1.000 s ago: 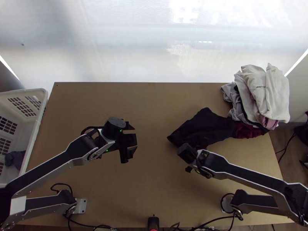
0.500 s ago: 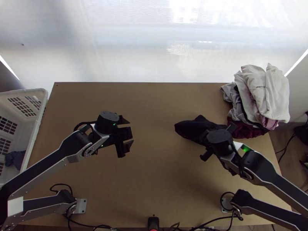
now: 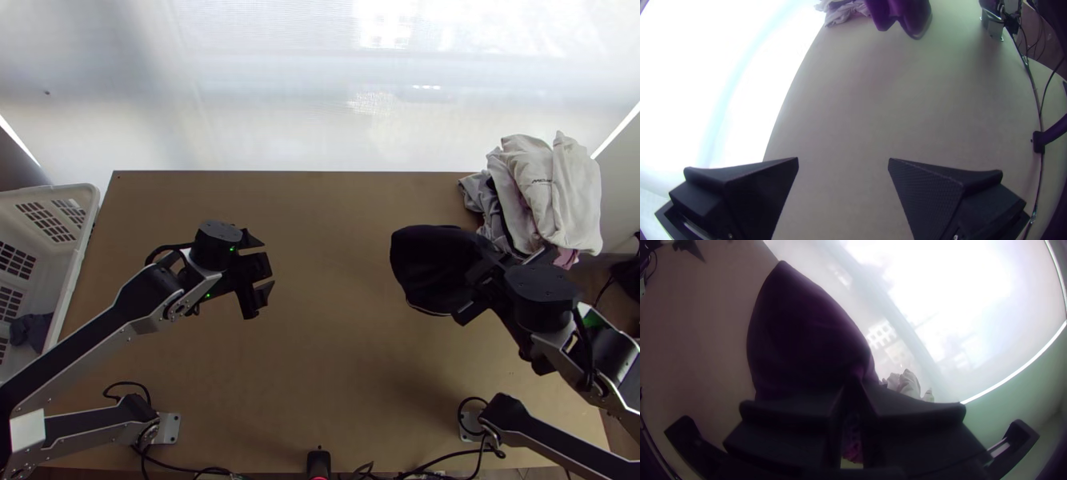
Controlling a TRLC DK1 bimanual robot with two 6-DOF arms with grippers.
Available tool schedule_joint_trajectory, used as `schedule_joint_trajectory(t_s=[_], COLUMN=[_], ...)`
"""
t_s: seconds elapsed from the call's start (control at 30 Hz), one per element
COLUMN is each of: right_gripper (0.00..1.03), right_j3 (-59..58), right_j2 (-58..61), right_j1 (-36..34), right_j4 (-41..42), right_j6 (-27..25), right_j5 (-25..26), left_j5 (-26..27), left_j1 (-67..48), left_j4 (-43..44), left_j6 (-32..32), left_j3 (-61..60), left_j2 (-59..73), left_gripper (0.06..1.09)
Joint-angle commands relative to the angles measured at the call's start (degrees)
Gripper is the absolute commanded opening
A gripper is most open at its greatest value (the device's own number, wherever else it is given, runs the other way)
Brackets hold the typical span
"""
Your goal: Fold the t-shirt
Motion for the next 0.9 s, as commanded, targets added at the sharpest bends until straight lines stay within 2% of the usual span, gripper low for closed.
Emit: schedule_joint_trajectory(t_s=[0.0, 0.27, 0.7, 0.87], right_gripper=[0.03, 0.03, 0.03, 0.03], right_j3=[5.8, 9.1, 12.2, 12.7], right_j2=[-0.7, -0.4, -3.8, -4.0], right_j1=[-1.8, -10.7, -22.7, -30.8], right_j4=[-1.8, -1.8, -2.7, -1.2], right_j6=[-0.4, -1.1, -9.0, -11.7], right_j5=[-0.4, -3.3, -6.2, -11.5], left_j5=[-1.3, -3.1, -3.7, -4.2], left_j1=[0.1, 0.3, 0.1, 0.1], left_j4=[-1.5, -2.7, -4.5, -4.5], left_j6=[-1.1, -2.2, -3.6, -3.6], left_j3=[2.2, 2.7, 2.5, 2.7], left_j2=[0.0, -0.5, -2.1, -2.2], left_gripper=[1.04, 1.04, 1.04, 1.04])
